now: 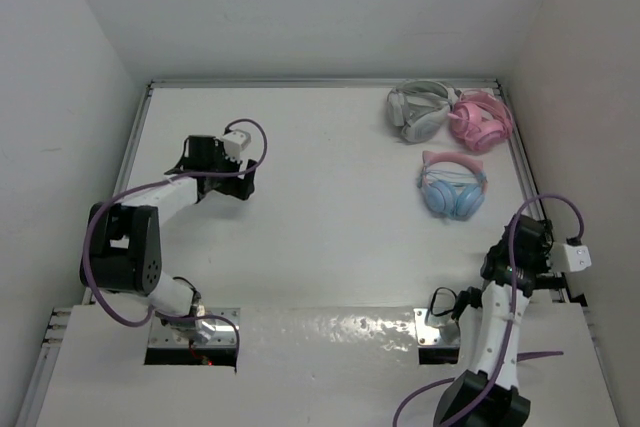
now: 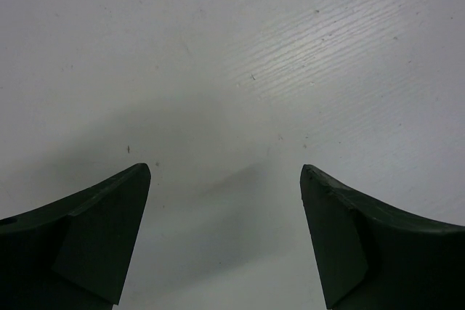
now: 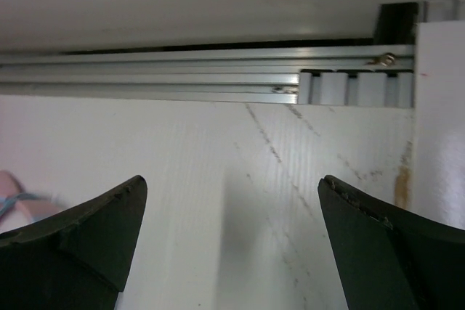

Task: Wrap the headphones

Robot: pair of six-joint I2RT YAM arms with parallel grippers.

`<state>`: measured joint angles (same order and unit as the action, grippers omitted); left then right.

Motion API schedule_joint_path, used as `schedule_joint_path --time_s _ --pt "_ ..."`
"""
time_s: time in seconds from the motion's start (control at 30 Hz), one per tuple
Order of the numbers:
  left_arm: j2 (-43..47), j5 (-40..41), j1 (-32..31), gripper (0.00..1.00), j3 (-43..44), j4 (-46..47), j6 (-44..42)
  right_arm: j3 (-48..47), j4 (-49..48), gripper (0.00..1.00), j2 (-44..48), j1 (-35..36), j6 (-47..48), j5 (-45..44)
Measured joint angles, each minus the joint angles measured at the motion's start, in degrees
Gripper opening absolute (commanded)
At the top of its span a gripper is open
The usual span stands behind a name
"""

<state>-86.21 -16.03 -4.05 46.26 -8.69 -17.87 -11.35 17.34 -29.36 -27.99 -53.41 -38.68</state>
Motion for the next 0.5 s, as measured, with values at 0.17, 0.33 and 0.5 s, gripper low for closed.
schedule_joint_path --time_s 0.17,0.33,0.5 --pt "-1.38 0.15 0.02 0.8 -4.55 6.51 0.85 -6.8 9.81 0.99 -6.38 0.0 -6.38 -3.67" --pt "-2.12 0.42 0.04 0.8 -7.45 10.32 1.36 -12.02 14.16 0.99 -12.04 0.0 -9.03 -4.57" --pt "-2.12 1.31 0.28 0.8 -7.45 11.52 1.53 -11.82 14.43 0.99 -12.35 0.0 -8.09 -2.89"
